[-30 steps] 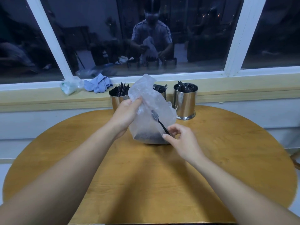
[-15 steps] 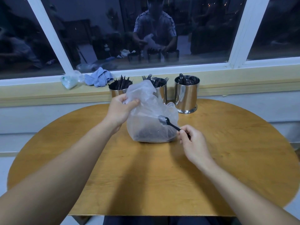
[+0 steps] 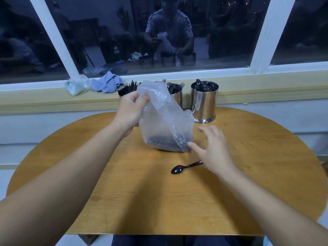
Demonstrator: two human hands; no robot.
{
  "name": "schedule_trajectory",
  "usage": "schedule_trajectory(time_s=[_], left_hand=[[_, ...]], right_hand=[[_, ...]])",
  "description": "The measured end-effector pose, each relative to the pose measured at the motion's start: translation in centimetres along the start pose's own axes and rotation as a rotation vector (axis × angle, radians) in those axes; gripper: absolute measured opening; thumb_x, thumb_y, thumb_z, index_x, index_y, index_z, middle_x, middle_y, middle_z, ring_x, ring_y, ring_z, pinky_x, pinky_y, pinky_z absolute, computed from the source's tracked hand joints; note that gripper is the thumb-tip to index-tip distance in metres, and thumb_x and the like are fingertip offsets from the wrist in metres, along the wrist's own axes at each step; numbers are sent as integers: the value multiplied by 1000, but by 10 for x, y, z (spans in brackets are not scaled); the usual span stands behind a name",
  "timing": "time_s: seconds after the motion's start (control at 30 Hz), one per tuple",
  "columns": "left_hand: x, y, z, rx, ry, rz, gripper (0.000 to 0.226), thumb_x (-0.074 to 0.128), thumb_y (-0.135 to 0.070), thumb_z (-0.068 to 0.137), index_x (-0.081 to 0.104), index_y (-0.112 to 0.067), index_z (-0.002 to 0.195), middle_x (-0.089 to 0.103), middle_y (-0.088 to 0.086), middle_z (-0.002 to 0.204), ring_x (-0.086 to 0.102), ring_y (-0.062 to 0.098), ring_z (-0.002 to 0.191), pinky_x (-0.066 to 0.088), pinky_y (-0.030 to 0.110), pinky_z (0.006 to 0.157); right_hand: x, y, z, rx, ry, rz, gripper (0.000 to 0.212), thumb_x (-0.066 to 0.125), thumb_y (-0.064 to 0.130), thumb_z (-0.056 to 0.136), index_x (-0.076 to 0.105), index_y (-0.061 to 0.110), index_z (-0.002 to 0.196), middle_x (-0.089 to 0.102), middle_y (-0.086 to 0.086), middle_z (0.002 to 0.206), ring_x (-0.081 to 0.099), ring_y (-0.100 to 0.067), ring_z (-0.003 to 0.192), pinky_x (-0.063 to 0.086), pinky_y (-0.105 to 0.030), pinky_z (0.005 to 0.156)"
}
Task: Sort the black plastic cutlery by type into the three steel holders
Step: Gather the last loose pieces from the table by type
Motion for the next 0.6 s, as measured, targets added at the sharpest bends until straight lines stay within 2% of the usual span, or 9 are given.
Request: schedule_trajectory(time_s=[0.1, 0.17, 0.2, 0.27, 0.3, 0.37, 0.43, 0.53, 0.6], left_hand=[[10, -13, 1, 70, 69, 50, 18, 72, -29, 109, 82, -25, 95, 84, -1, 98, 78, 16, 88, 61, 33, 73], [13, -20, 1, 73, 92, 63, 13, 75, -29, 107, 84, -23, 100, 84, 2, 102, 79, 18, 92, 63, 36, 77], [15, -24, 1, 60, 112, 51, 11, 75, -28, 106, 83, -20, 105, 85, 3, 104, 80, 19, 93, 63, 35, 77], [18, -27, 2, 32, 140, 34, 13, 77, -25, 105, 82, -16, 111, 84, 7, 109, 80, 22, 98, 64, 40, 82], [19, -26, 3, 17, 145, 33, 17, 79, -26, 102, 82, -16, 115, 84, 10, 112, 80, 24, 101, 65, 45, 89], [15, -22, 1, -39, 167, -27, 37, 87, -35, 95, 78, -22, 128, 80, 18, 122, 78, 30, 108, 61, 50, 99], [6, -13, 0, -78, 207, -91, 66, 93, -44, 89, 66, -30, 148, 73, 25, 133, 72, 28, 113, 54, 46, 101], [-7, 3, -12, -73, 303, 14, 89, 92, -46, 89, 45, -35, 165, 71, 0, 142, 69, 12, 128, 51, 27, 101], [-9, 15, -22, -28, 370, 206, 80, 93, -44, 90, 53, -38, 159, 70, -15, 143, 68, 4, 125, 55, 23, 100]], right_hand=[[-14, 47, 39, 14, 101, 171, 115, 94, 59, 74, 29, 38, 166, 40, 14, 158, 53, -13, 129, 47, -36, 108], [-12, 77, 64, -23, 160, 132, 129, 96, 65, 64, 23, 39, 167, 44, 11, 160, 55, -15, 131, 50, -38, 106], [-9, 88, 74, -52, 188, 83, 123, 95, 67, 60, 34, 34, 162, 55, 8, 150, 59, -16, 125, 54, -38, 101], [2, 100, 91, -65, 263, -37, 82, 93, 62, 66, 65, 21, 132, 71, 3, 114, 67, -17, 101, 60, -40, 87], [6, 102, 97, -55, 298, -53, 62, 92, 53, 74, 70, 18, 121, 73, 1, 106, 68, -18, 96, 60, -41, 85], [10, 104, 106, -62, 306, 49, 39, 81, 39, 86, 72, 19, 118, 75, -3, 107, 70, -21, 99, 60, -44, 91], [5, 100, 112, -43, 306, 207, 25, 74, 31, 92, 75, 23, 115, 79, 1, 106, 74, -20, 103, 62, -49, 93], [-1, 90, 119, 106, 297, 525, 16, 75, 14, 96, 79, 17, 111, 82, -2, 109, 77, -24, 109, 61, -53, 102], [-5, 91, 123, 155, 278, 702, 16, 73, 11, 99, 79, 11, 114, 82, -10, 113, 77, -32, 112, 60, -55, 103]])
Point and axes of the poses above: each hand's wrist, its own z-axis towards the middle knuckle, its own x-axis out of the palm, y = z × x, the point moved 4 cm from there along z, towards the middle knuckle
